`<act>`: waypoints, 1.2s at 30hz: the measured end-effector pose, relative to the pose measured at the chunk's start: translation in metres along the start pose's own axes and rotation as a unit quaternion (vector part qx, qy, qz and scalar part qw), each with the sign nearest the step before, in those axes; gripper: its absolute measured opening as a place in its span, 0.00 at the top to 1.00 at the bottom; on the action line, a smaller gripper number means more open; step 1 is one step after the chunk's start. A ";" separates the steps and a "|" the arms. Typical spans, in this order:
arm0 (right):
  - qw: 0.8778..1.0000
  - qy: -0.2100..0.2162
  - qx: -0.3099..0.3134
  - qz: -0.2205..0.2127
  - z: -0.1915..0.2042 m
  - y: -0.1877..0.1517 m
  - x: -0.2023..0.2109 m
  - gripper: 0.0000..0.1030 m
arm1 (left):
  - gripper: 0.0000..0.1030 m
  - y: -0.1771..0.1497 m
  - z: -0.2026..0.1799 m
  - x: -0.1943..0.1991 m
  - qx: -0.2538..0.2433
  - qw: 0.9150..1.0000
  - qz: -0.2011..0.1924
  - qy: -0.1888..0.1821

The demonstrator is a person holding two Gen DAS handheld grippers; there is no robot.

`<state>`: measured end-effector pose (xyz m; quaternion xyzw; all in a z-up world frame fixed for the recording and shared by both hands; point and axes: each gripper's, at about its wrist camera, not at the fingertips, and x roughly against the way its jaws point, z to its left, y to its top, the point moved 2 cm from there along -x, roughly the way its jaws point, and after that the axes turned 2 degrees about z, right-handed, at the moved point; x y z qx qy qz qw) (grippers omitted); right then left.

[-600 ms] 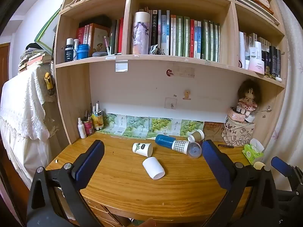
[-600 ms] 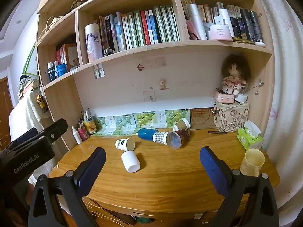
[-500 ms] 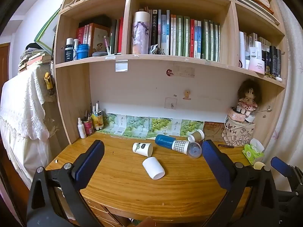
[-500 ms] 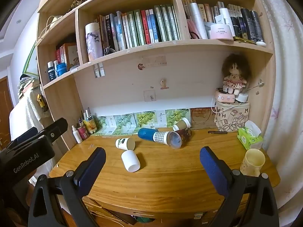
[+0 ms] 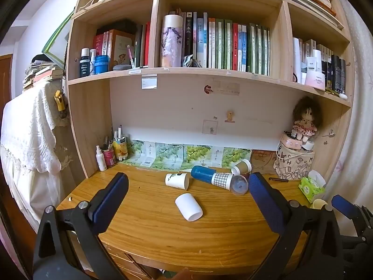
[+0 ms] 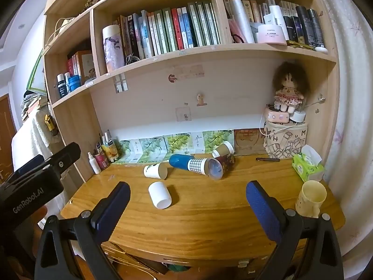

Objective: Flip cup upright

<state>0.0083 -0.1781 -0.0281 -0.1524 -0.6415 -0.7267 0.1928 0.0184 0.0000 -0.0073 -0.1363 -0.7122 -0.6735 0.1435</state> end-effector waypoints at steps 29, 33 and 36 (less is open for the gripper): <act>0.999 0.008 -0.007 0.051 0.001 -0.012 -0.002 0.03 | 0.00 -0.018 0.001 -0.003 0.005 0.998 0.050 0.024; 0.999 -0.003 -0.007 0.053 0.001 -0.009 -0.009 0.03 | 0.00 -0.016 0.003 -0.013 0.006 0.999 0.052 0.016; 0.998 -0.009 -0.007 0.059 0.003 -0.006 -0.017 0.03 | 0.00 -0.015 0.006 -0.023 0.005 0.998 0.057 0.011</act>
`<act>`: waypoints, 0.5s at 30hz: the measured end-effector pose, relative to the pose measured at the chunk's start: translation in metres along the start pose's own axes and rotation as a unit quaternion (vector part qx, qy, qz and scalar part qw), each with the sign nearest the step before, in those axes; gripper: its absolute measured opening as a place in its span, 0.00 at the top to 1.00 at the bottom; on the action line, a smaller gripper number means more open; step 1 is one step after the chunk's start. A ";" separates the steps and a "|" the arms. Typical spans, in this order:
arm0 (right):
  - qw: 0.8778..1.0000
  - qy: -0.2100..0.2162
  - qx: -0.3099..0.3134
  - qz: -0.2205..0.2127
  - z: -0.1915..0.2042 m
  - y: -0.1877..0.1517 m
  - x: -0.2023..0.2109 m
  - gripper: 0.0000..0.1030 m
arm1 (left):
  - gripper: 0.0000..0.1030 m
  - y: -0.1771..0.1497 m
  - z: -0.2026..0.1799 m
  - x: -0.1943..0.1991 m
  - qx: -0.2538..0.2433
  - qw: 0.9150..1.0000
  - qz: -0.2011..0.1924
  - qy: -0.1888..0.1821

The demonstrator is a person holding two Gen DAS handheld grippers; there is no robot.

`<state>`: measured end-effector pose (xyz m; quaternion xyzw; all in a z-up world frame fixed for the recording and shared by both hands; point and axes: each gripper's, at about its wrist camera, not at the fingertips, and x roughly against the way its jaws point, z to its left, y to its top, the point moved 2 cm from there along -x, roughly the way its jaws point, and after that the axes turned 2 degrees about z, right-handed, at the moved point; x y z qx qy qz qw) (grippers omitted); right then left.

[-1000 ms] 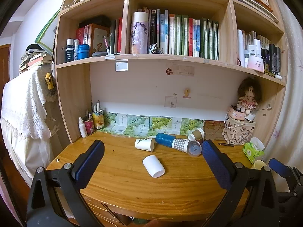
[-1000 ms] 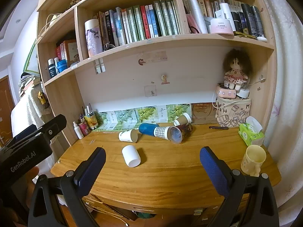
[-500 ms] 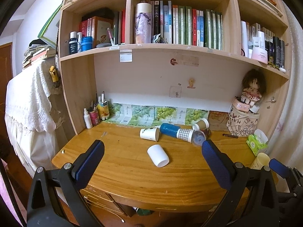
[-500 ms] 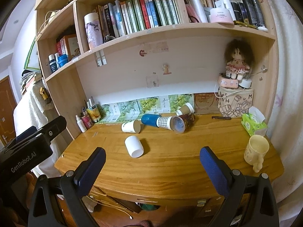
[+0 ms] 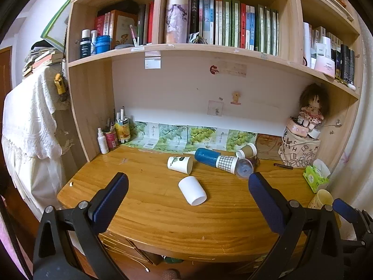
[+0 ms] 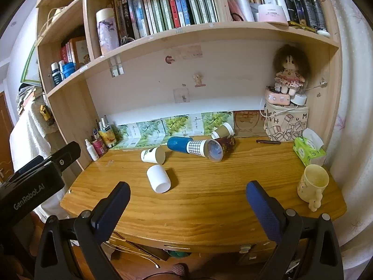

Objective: Flip cup upright

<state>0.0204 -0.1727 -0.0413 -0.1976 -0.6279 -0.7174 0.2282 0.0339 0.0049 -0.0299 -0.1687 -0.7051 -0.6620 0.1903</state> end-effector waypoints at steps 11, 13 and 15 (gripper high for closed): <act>1.000 -0.012 -0.006 0.026 0.024 0.021 -0.056 0.03 | 0.00 0.026 0.025 -0.059 -0.001 1.000 0.019 -0.014; 0.999 -0.016 -0.009 0.028 0.032 0.027 -0.069 0.03 | 0.00 0.035 0.032 -0.073 -0.002 1.000 0.021 -0.018; 0.999 -0.019 -0.015 0.032 0.039 0.035 -0.082 0.03 | 0.00 0.046 0.040 -0.088 -0.002 0.999 0.023 -0.023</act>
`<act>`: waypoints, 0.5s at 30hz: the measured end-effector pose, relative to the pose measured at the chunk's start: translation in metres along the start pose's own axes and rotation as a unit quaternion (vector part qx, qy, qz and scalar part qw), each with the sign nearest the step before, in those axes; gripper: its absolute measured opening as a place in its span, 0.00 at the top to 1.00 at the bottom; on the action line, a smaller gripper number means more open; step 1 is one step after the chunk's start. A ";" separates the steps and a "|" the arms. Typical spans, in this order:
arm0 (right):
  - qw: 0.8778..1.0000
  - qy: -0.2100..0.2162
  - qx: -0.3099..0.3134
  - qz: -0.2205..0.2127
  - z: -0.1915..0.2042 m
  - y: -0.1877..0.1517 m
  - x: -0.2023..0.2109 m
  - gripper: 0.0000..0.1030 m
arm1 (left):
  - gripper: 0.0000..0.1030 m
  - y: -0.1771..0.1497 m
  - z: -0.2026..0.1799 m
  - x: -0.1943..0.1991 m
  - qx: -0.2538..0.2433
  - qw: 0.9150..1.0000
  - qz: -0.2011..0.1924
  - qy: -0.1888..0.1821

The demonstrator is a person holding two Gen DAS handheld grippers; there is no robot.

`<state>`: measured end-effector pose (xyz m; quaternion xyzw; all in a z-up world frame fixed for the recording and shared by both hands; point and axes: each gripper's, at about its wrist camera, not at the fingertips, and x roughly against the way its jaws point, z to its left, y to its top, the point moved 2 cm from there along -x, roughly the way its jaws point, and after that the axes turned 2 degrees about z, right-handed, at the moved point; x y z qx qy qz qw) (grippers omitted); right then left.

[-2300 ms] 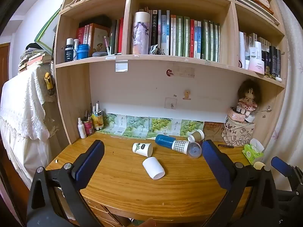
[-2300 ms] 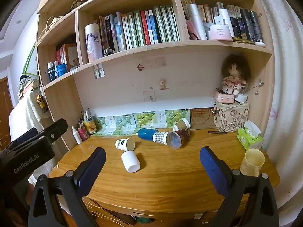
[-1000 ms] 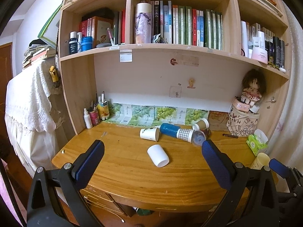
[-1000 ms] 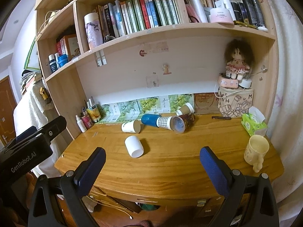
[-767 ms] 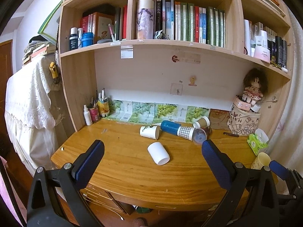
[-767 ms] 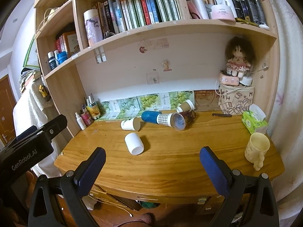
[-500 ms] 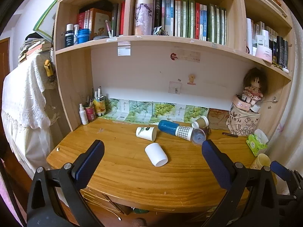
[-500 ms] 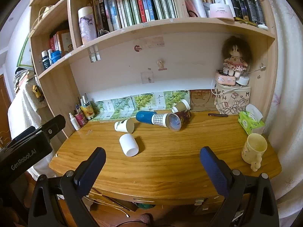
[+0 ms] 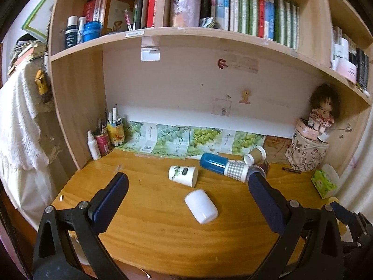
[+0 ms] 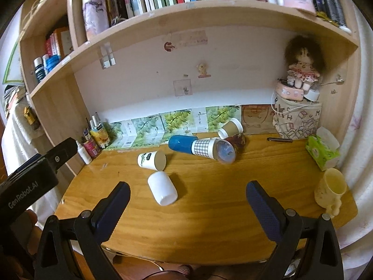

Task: Flip cup upright
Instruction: 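Move the right tool toward the tipped brown-sleeved paper cup and lower it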

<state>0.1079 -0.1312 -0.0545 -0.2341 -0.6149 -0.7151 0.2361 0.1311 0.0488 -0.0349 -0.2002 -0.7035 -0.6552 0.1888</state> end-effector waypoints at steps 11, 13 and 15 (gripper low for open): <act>0.997 -0.033 -0.058 0.038 0.025 0.035 -0.056 0.03 | 0.00 0.046 0.017 -0.073 -0.042 0.997 0.035 -0.060; 0.995 -0.039 -0.076 0.050 0.024 0.037 -0.066 0.03 | 0.00 0.049 0.017 -0.087 -0.050 0.995 0.051 -0.070; 0.993 -0.044 -0.095 0.058 0.019 0.038 -0.074 0.03 | 0.00 0.050 0.016 -0.100 -0.060 0.993 0.066 -0.081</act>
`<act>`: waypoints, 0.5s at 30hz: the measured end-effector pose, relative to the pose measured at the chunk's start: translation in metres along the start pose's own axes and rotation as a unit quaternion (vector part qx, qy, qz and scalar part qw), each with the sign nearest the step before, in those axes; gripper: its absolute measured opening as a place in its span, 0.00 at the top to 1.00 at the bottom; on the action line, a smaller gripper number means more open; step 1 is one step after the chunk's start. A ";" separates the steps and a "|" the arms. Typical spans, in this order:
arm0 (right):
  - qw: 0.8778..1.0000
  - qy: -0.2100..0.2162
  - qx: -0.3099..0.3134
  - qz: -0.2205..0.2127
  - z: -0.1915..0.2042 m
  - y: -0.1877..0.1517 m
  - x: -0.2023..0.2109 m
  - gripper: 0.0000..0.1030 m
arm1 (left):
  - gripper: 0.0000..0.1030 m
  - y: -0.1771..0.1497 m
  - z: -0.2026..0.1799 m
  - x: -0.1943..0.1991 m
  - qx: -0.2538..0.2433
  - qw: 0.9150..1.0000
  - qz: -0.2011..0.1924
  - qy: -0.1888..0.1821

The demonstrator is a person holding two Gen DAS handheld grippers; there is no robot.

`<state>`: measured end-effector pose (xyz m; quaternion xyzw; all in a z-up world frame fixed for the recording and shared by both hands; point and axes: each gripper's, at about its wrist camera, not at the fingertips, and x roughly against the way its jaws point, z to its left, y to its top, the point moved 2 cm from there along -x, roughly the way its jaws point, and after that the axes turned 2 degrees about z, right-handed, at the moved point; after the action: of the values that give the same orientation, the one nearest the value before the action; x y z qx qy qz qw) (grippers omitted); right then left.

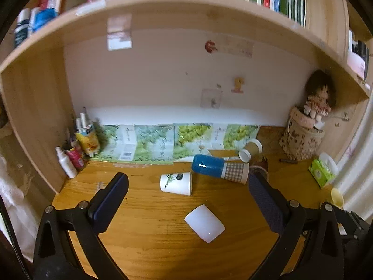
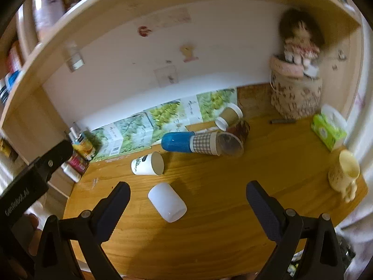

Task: Flip cup upright
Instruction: 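Move the right tool toward the tipped brown-sleeved paper cup and lower it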

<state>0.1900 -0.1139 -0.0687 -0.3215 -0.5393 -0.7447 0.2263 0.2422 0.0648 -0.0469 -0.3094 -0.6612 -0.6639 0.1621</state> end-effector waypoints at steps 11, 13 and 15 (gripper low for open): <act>0.994 0.010 -0.093 0.059 -0.023 0.003 -0.039 0.03 | 0.00 0.002 -0.007 -0.045 -0.040 0.996 0.074 -0.019; 0.992 0.019 -0.107 0.066 -0.029 0.005 -0.044 0.03 | 0.00 0.001 -0.010 -0.051 -0.048 0.995 0.085 -0.018; 0.990 0.028 -0.121 0.070 -0.037 0.008 -0.049 0.03 | 0.00 0.001 -0.015 -0.057 -0.053 0.994 0.096 -0.019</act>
<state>0.2210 -0.1517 -0.1070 -0.3625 -0.4151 -0.7953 0.2524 0.2833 0.0392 -0.0811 -0.3919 -0.5954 -0.6735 0.1958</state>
